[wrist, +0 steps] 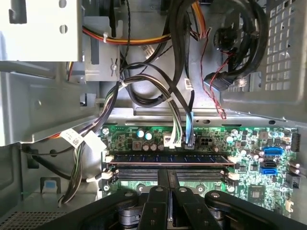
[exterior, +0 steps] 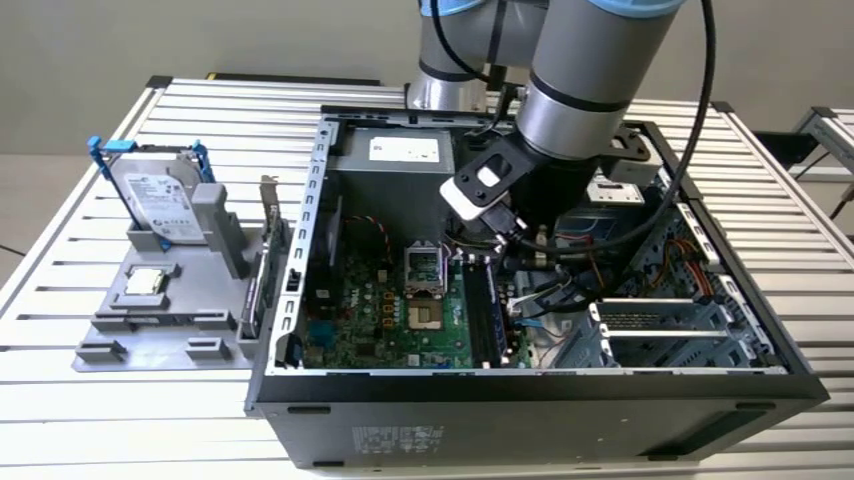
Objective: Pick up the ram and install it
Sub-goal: 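Press down the ram until it locks into place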
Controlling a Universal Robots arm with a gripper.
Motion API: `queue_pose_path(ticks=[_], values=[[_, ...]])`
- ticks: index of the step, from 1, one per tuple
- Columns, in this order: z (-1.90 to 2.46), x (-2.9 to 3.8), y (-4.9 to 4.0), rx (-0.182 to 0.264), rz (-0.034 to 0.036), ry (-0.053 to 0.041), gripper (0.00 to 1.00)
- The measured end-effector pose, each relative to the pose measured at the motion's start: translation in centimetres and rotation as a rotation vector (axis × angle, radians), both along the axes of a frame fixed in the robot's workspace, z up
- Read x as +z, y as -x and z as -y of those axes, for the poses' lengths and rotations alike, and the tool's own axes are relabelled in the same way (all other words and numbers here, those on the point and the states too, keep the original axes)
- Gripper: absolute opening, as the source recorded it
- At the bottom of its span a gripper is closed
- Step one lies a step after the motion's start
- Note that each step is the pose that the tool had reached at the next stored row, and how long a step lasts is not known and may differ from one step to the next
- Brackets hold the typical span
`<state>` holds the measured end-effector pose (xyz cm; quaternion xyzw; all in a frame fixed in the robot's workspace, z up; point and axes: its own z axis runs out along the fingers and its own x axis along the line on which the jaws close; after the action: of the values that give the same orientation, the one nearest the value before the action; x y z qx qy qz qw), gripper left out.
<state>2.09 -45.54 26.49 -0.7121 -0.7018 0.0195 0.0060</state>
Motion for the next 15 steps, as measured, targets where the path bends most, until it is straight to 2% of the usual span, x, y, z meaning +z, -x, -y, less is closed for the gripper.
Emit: queue_pose_path(ticks=[15], values=[[0.00, 2.41, 0.00, 0.000, 0.0000, 0.0000, 0.00]])
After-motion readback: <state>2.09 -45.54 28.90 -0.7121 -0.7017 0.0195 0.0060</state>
